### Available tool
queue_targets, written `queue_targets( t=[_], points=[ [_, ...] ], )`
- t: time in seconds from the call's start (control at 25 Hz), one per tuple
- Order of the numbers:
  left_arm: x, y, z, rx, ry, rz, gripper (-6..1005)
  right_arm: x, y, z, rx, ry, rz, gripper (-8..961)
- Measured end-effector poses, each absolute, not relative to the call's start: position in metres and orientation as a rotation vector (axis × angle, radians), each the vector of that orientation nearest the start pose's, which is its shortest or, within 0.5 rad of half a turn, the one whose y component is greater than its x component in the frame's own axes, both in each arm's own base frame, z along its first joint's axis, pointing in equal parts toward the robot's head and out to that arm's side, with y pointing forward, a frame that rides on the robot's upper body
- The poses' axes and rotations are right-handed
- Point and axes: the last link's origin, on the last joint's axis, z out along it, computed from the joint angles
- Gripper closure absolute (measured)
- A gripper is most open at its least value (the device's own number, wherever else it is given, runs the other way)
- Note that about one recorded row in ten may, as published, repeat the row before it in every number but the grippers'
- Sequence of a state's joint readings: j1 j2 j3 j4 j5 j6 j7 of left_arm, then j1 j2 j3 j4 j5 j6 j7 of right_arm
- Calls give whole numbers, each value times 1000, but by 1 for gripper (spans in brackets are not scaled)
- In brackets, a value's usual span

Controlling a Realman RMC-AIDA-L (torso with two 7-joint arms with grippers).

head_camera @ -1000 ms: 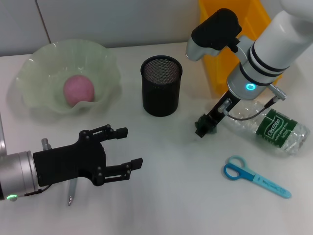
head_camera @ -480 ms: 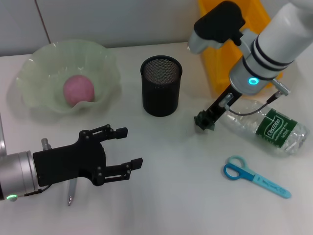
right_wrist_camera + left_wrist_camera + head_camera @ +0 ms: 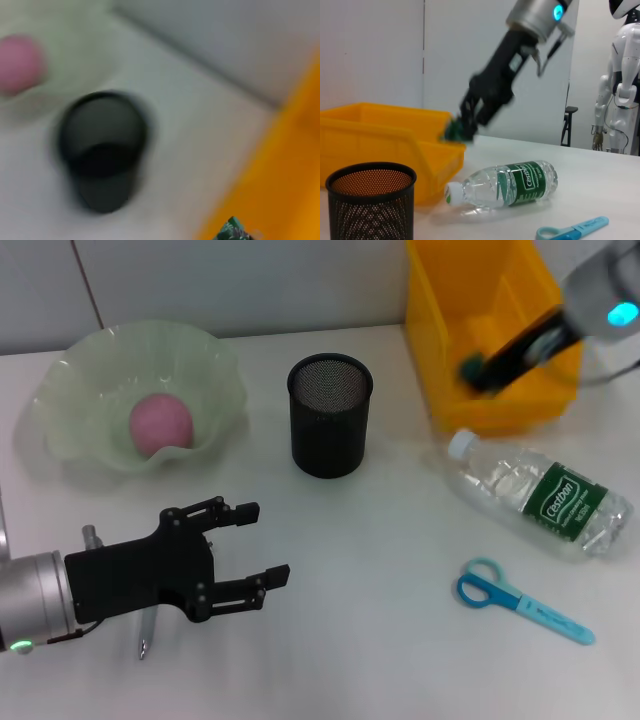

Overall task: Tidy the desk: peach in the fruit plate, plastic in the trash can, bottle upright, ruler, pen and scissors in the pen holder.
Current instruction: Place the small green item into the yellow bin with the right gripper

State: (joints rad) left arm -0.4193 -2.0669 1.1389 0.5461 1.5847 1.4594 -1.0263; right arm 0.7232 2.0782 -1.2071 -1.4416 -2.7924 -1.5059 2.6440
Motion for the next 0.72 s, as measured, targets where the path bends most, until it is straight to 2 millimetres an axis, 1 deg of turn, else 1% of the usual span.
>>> queue_targets(
  t=[0.04,0.08,0.12,0.2,0.24,0.4,0.44,0.48,0.64,0.72],
  points=[
    [-259,296,-45,-2775,-282,-787,188,153,409,81,-2186,828,-326,567],
    [-259,296,-45,-2776,-281,-787,188,153,409,81,-2186,828,-326,567],
    [-259,296,-45,-2776,-280,-787,188,156,413,90,-2135,813,-311,567],
    [-258,296,-45,-2778,-278,-787,188,162,419,101,-2072,795,-274,567],
    [-258,296,-45,-2778,-277,-787,188,167,423,109,-2024,780,-228,567],
    [-258,296,-46,-2780,-274,-789,189,174,431,112,-1980,757,-186,567],
    [-258,296,-45,-2780,-274,-789,189,182,437,110,-1962,753,-174,567],
    [-258,296,-45,-2781,-274,-790,189,182,437,110,-1962,753,-174,552],
    [-257,296,-45,-2781,-273,-791,189,195,445,100,-1952,768,-175,493],
    [-257,296,-45,-2781,-273,-791,189,195,445,100,-1952,766,-172,463]
  ],
)
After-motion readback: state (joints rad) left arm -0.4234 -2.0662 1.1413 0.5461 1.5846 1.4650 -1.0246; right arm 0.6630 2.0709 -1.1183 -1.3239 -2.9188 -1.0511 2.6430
